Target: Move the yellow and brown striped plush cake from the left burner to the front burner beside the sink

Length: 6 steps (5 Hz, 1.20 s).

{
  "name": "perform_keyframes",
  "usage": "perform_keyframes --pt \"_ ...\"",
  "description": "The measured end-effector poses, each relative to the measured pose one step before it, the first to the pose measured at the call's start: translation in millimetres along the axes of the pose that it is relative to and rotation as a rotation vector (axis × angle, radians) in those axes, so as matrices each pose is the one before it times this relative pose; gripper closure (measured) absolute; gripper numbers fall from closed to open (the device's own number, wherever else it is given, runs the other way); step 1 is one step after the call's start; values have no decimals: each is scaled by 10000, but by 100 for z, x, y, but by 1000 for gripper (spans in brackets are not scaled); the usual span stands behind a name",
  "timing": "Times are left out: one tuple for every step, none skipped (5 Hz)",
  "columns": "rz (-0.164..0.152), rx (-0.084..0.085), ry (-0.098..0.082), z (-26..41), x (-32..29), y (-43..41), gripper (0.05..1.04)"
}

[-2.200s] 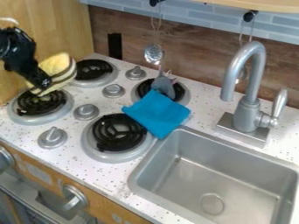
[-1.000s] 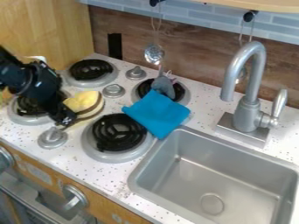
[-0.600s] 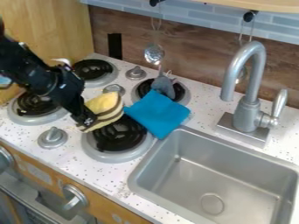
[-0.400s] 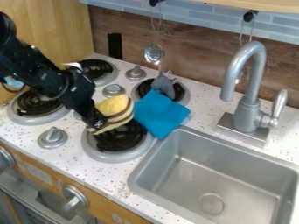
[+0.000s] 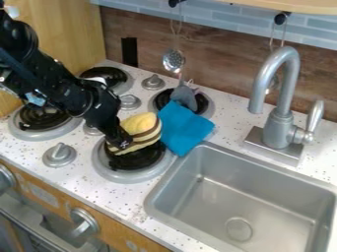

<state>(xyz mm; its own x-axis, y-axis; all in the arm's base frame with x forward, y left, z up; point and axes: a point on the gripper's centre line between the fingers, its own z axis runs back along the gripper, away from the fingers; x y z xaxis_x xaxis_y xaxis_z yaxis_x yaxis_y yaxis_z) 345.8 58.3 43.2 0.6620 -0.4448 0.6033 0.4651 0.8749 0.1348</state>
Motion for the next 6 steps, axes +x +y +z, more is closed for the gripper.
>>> perform_keyframes --pt "90 302 167 -173 45 144 106" --pt "-43 9 47 19 -18 -118 76" --pt "-108 47 -291 1243 845 -47 81" --pt "-4 24 -767 3095 1463 752 81" --pt "-37 19 -619 2720 1180 530 81" --pt "-414 515 -277 2051 495 495 81"
